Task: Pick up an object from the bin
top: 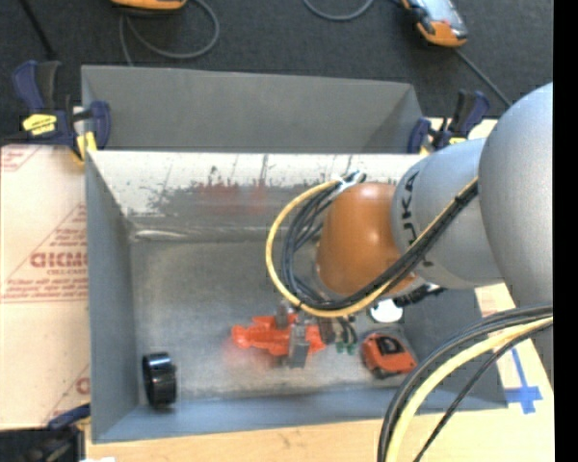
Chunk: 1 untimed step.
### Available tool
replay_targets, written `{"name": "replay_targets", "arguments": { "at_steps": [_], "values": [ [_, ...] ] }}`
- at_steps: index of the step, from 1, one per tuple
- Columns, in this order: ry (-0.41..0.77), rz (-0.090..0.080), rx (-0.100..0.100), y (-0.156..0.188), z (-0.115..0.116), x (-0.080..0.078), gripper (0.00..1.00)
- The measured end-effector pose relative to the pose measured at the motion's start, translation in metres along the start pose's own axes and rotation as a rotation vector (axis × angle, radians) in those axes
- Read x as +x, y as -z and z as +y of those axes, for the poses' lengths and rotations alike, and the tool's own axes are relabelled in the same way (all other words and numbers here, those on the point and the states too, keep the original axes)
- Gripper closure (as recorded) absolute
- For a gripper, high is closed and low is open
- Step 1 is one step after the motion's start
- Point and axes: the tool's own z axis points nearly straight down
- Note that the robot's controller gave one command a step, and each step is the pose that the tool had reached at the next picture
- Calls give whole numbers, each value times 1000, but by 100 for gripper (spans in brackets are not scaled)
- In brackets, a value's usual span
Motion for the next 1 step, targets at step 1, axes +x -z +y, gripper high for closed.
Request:
{"name": "replay_targets", "arguments": {
  "at_steps": [1],
  "values": [
    [0,0,0,0,0,0,100]
  ]
}}
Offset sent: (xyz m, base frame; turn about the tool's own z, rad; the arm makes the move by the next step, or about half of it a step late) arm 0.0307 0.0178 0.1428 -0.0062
